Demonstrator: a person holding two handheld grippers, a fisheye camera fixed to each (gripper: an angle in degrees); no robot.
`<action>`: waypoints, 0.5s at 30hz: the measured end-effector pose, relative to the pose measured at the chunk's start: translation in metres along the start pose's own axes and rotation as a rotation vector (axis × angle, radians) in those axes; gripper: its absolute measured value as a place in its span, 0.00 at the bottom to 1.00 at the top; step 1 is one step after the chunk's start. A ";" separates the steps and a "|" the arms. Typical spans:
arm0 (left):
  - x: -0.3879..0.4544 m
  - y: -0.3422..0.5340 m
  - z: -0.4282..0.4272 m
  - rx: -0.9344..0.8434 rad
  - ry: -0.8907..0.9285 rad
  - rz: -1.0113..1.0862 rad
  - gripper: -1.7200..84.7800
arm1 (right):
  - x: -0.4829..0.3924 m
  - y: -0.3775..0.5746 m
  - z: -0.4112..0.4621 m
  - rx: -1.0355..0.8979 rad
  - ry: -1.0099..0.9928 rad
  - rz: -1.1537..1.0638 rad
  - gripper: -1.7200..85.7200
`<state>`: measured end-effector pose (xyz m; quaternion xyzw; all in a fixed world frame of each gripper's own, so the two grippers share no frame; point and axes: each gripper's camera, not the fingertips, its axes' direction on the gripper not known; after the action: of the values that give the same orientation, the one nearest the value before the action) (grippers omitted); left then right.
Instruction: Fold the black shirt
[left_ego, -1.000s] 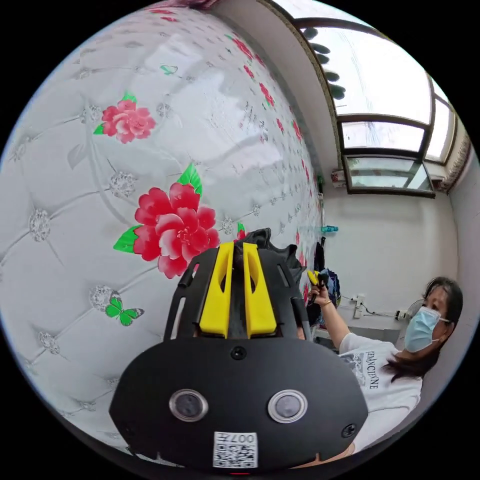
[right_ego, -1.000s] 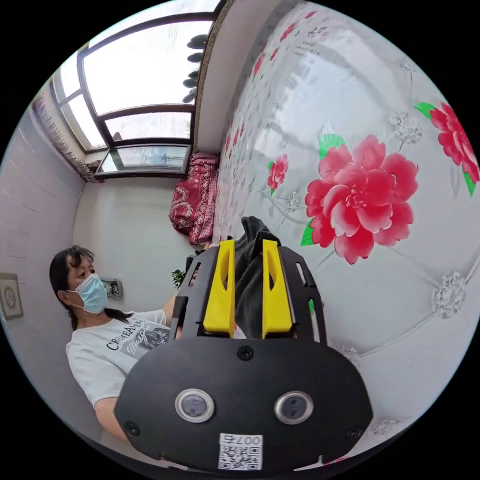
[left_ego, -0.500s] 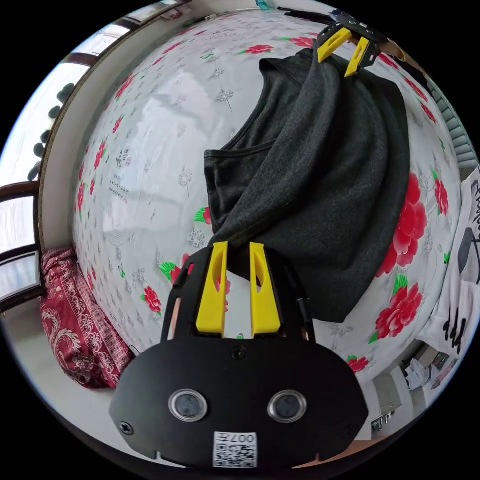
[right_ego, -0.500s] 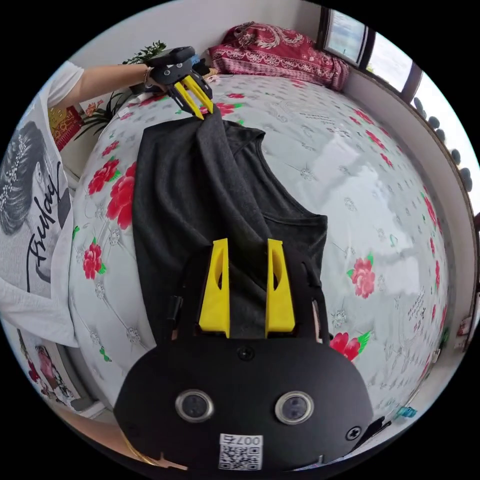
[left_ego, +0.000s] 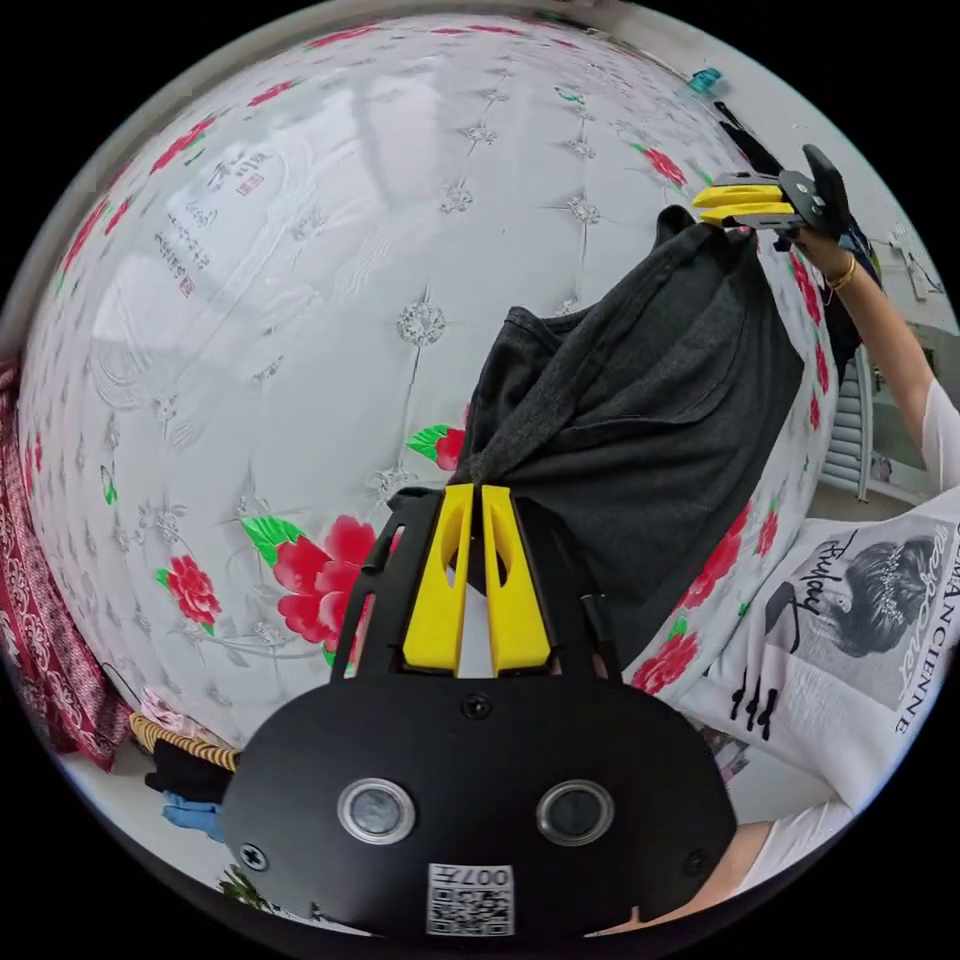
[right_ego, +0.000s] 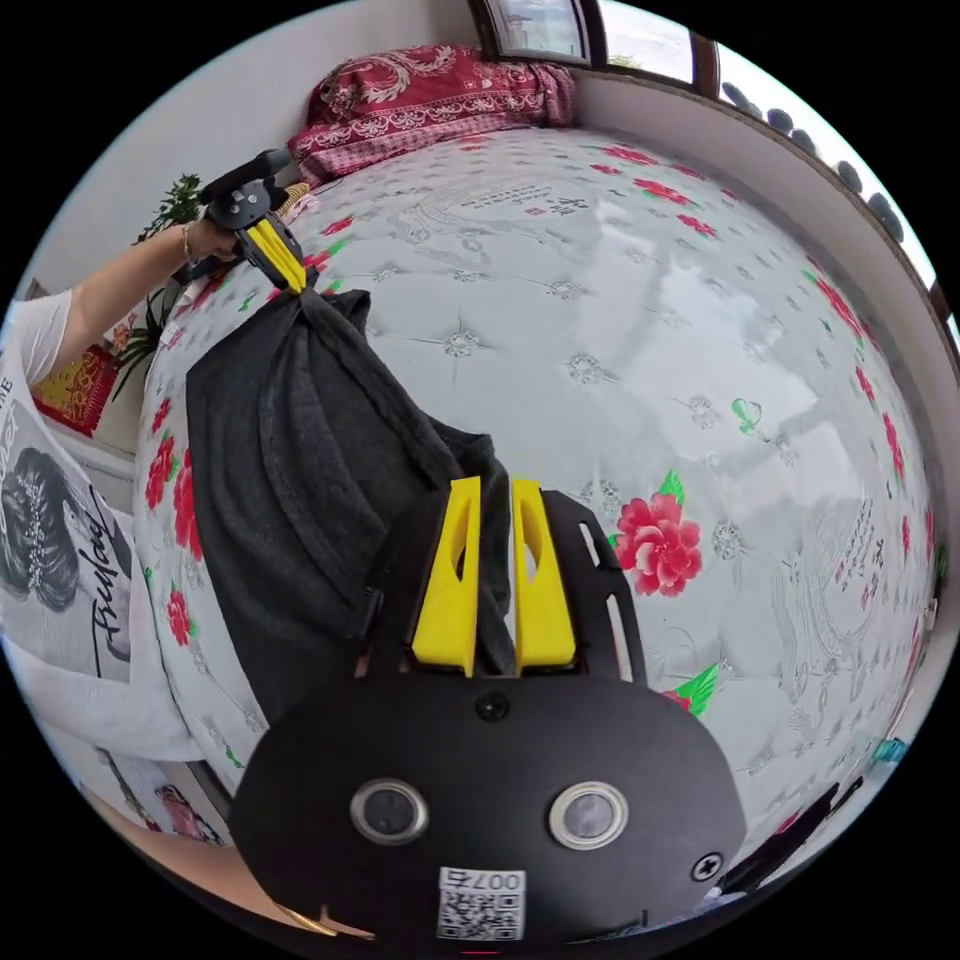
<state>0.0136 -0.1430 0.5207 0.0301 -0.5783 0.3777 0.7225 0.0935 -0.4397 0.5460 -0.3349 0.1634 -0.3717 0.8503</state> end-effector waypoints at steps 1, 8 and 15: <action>-0.004 0.004 -0.002 0.014 0.034 -0.017 0.01 | -0.003 0.003 -0.005 0.039 0.013 -0.002 0.08; 0.017 0.041 -0.018 0.076 -0.056 -0.012 0.01 | -0.123 0.022 -0.006 0.060 0.022 -0.412 0.11; 0.027 0.042 0.004 0.019 -0.189 -0.018 0.01 | -0.155 0.014 0.030 -0.032 0.043 -0.547 0.06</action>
<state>-0.0133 -0.1011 0.5287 0.0777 -0.6398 0.3723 0.6678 0.0122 -0.3042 0.5629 -0.3719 0.0911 -0.5918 0.7093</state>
